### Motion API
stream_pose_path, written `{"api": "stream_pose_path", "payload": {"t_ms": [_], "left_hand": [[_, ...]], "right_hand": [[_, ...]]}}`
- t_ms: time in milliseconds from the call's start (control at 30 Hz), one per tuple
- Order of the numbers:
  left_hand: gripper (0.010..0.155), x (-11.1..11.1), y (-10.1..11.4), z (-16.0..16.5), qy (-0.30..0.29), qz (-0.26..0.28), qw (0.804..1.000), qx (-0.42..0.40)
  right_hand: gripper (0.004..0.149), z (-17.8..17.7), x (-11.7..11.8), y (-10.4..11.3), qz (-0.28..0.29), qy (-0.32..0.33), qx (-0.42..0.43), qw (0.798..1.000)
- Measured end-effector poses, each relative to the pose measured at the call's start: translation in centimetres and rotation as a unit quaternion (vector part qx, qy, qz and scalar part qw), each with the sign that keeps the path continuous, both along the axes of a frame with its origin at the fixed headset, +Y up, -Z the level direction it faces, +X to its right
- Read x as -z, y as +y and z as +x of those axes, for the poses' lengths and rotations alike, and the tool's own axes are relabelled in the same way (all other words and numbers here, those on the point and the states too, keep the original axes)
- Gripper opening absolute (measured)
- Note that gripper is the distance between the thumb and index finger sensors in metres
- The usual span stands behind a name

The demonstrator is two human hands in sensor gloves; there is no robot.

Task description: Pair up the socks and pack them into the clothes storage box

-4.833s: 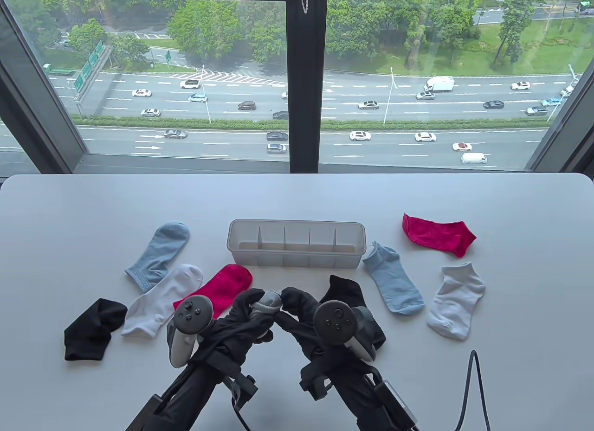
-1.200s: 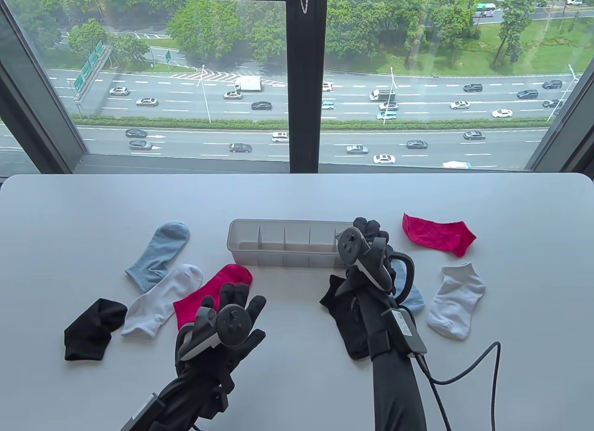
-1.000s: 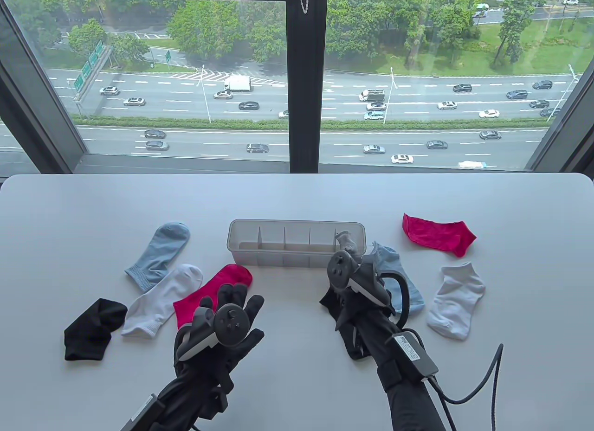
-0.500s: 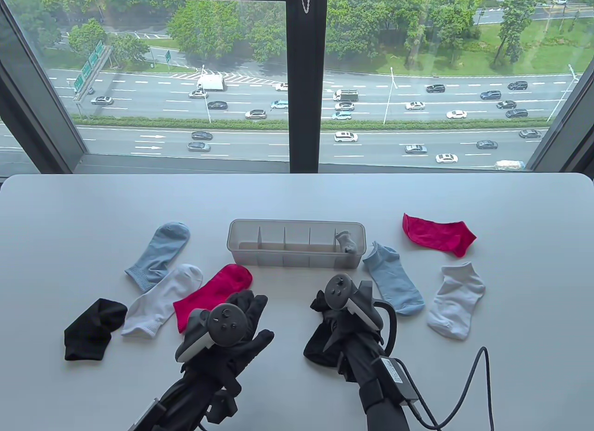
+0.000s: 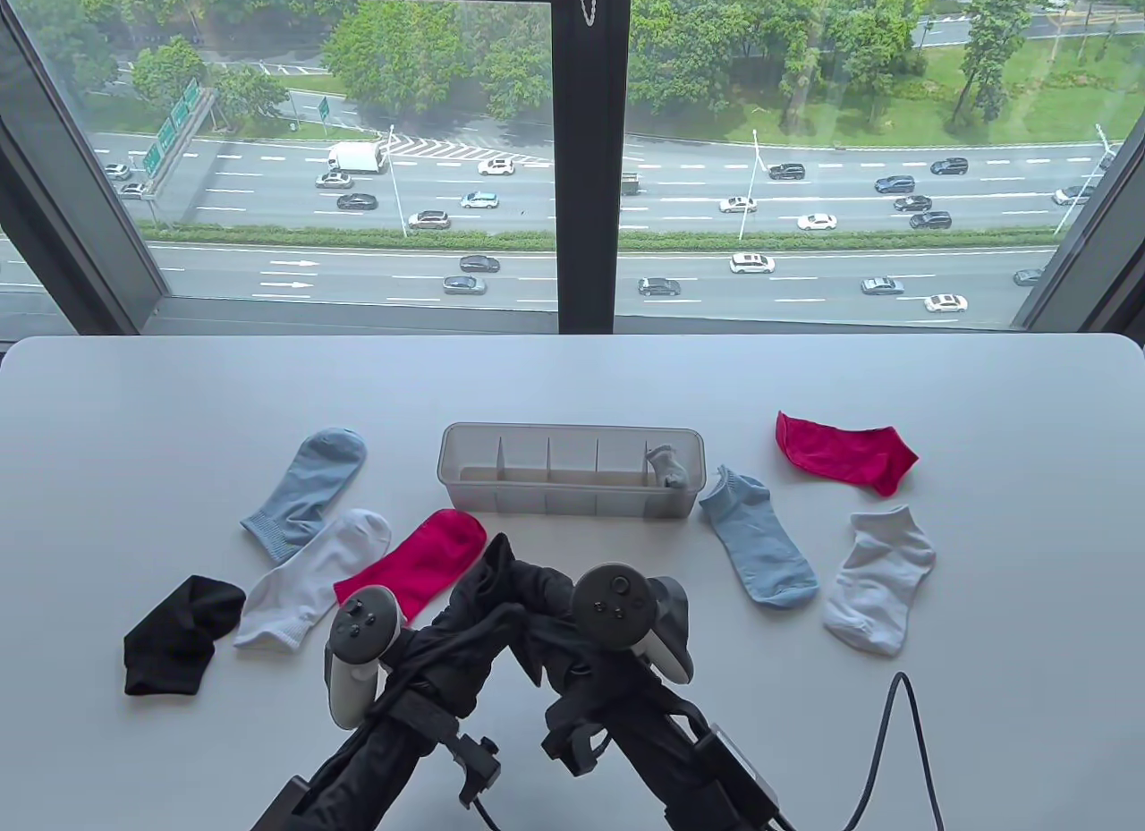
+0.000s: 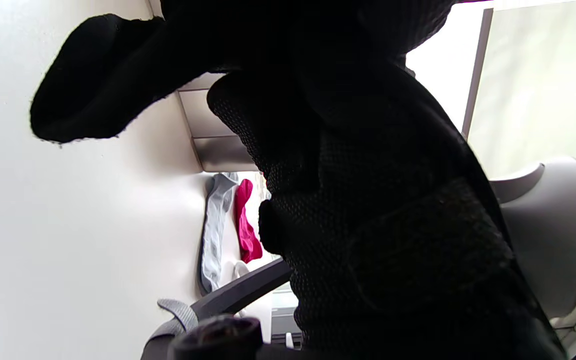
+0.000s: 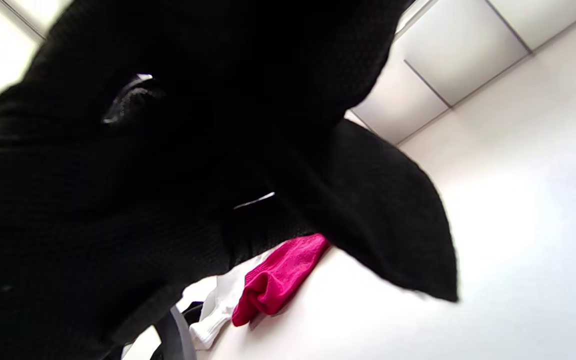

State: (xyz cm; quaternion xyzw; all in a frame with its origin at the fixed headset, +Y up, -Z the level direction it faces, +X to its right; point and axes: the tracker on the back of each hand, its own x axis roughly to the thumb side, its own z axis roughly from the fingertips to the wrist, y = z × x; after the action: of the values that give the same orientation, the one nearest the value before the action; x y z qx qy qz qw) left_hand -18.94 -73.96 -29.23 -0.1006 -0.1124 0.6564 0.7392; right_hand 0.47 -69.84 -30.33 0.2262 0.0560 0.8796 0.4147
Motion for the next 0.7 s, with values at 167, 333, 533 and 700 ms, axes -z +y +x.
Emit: {"api": "stream_pose_path", "payload": {"t_ms": [167, 333, 533, 700], "left_hand": [[0.043, 0.0, 0.4, -0.6, 0.040, 0.001, 0.999, -0.027], [0.042, 0.3, 1.4, -0.3, -0.044, 0.028, 0.999, -0.005], [0.043, 0.3, 0.8, 0.3, -0.055, 0.028, 0.994, 0.092], [0.040, 0.5, 0.6, 0.7, -0.108, -0.036, 0.968, 0.222]], "right_hand": [[0.069, 1.4, 0.4, 0.3, 0.069, -0.055, -0.045, 0.995], [0.093, 3.0, 1.9, -1.4, -0.108, 0.114, 0.067, 0.985], [0.044, 3.1, 1.9, -0.6, -0.060, 0.012, 0.100, 0.993], [0.045, 4.7, 1.8, -0.1, -0.001, -0.077, 0.098, 0.992]]}}
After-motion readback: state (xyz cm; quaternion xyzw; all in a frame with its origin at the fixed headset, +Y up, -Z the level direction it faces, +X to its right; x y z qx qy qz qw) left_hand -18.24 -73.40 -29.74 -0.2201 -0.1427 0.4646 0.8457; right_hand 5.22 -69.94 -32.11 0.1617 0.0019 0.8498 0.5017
